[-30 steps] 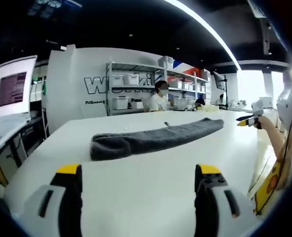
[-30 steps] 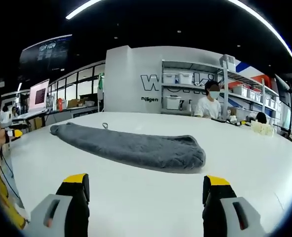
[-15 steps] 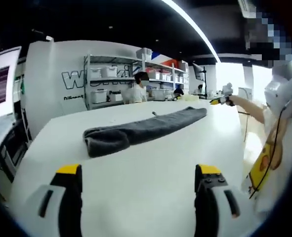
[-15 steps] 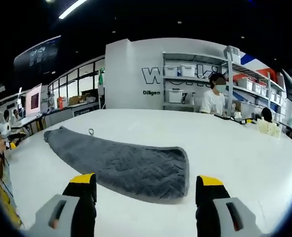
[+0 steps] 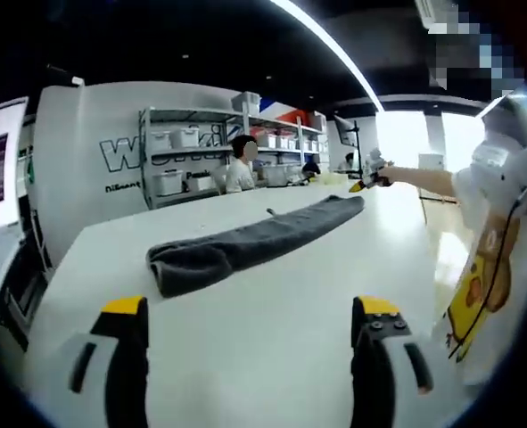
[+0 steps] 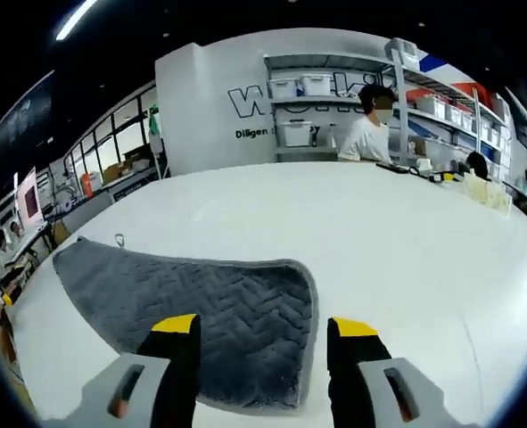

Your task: Fold the towel on the table until its edges align and the towel forms a compact rectangular stack.

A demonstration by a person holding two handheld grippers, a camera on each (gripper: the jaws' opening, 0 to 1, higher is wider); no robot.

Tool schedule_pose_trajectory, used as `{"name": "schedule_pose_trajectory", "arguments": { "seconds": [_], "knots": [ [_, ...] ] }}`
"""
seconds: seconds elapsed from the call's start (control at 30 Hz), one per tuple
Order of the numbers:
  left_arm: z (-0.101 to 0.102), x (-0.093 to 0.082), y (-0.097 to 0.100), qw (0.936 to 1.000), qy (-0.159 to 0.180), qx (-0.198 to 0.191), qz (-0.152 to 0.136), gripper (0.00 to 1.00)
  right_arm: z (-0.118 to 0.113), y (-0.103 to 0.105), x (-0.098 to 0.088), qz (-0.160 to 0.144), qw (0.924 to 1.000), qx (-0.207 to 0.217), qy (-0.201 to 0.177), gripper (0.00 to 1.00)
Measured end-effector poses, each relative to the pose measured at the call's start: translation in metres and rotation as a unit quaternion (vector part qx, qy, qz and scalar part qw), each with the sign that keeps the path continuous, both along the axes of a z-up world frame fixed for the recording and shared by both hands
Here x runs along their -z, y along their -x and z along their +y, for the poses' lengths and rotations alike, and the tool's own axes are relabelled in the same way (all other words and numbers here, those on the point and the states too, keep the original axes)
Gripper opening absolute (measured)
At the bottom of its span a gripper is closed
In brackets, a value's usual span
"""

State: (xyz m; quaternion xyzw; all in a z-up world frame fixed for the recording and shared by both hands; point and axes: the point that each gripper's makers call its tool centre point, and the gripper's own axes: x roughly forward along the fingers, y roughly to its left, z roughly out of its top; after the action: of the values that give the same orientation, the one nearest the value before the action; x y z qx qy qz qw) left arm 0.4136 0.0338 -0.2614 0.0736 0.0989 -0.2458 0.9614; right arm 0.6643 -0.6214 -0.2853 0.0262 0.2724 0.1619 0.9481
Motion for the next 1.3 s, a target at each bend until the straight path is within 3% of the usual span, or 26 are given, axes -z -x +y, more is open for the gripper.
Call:
{"name": "schedule_pose_trajectory", "arguments": {
  "seconds": [0.03, 0.27, 0.3, 0.37, 0.43, 0.63, 0.83, 0.97, 1.3],
  "knots": [
    [0.000, -0.002, 0.000, 1.0000, 0.000, 0.000, -0.002, 0.99, -0.007, -0.003, -0.001, -0.001, 0.9996, 0.023, -0.017, 0.56],
    [0.000, -0.003, -0.002, 1.0000, 0.001, 0.001, -0.002, 0.99, -0.018, -0.006, -0.001, 0.000, 0.9992, 0.035, -0.022, 0.53],
    [-0.002, -0.001, -0.004, 1.0000, -0.004, 0.000, 0.003, 0.99, -0.012, -0.001, 0.008, 0.028, 0.9974, 0.037, -0.056, 0.52],
    [-0.002, 0.000, -0.005, 1.0000, -0.006, -0.003, 0.004, 0.99, -0.018, -0.004, 0.014, 0.041, 0.9964, 0.048, -0.056, 0.52],
    [-0.004, 0.000, -0.005, 0.9999, -0.008, -0.004, 0.005, 0.99, -0.024, -0.008, 0.017, 0.048, 0.9960, 0.048, -0.058, 0.51],
    [-0.006, -0.001, -0.003, 0.9999, -0.008, -0.009, 0.005, 0.99, -0.010, -0.001, 0.020, 0.061, 0.9905, 0.044, -0.115, 0.42],
    [-0.006, 0.001, -0.003, 0.9998, -0.005, -0.017, 0.007, 0.99, 0.028, 0.027, 0.031, 0.077, 0.9907, 0.023, -0.110, 0.39],
    [-0.007, 0.003, -0.003, 0.9998, -0.004, -0.016, 0.011, 0.99, 0.042, 0.034, 0.034, 0.085, 0.9907, 0.007, -0.106, 0.37],
    [-0.012, 0.003, -0.006, 0.9999, -0.003, -0.013, 0.010, 0.99, 0.040, 0.025, 0.044, 0.103, 0.9886, -0.014, -0.109, 0.35]
  ]
}}
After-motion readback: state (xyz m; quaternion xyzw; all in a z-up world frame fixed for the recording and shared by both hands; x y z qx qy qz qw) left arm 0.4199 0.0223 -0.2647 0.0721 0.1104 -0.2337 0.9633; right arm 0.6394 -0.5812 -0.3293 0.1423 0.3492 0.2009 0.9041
